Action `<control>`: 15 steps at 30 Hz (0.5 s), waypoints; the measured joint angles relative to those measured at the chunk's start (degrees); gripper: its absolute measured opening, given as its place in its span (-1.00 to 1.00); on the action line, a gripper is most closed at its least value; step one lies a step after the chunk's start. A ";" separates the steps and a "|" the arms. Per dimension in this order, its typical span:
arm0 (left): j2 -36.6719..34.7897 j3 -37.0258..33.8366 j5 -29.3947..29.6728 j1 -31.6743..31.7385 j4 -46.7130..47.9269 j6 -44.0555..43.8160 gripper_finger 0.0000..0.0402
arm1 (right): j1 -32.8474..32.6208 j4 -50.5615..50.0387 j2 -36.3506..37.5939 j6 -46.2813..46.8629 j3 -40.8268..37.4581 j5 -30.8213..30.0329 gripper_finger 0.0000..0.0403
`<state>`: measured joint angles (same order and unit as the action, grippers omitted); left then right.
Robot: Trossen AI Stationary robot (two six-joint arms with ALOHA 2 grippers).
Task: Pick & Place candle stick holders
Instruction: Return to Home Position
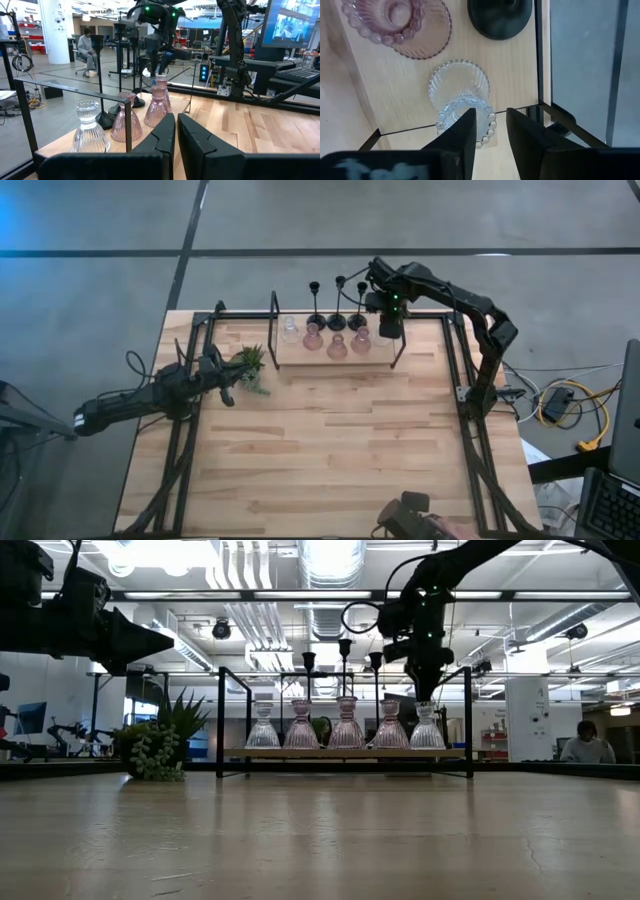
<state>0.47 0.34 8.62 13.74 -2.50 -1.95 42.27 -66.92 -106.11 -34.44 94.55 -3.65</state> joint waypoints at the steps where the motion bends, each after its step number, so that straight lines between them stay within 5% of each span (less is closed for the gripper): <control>1: 0.00 0.00 0.02 0.02 0.00 0.01 -0.87 | -0.04 0.00 0.07 -0.02 0.10 -0.01 -0.51; 15: 0.00 0.00 0.02 0.02 0.00 0.00 -0.87 | -1.92 -0.15 4.25 -0.15 0.74 -1.25 -0.50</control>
<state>0.47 0.34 8.64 13.76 -2.50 -1.95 40.34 -67.06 -101.87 -34.59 95.29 -4.90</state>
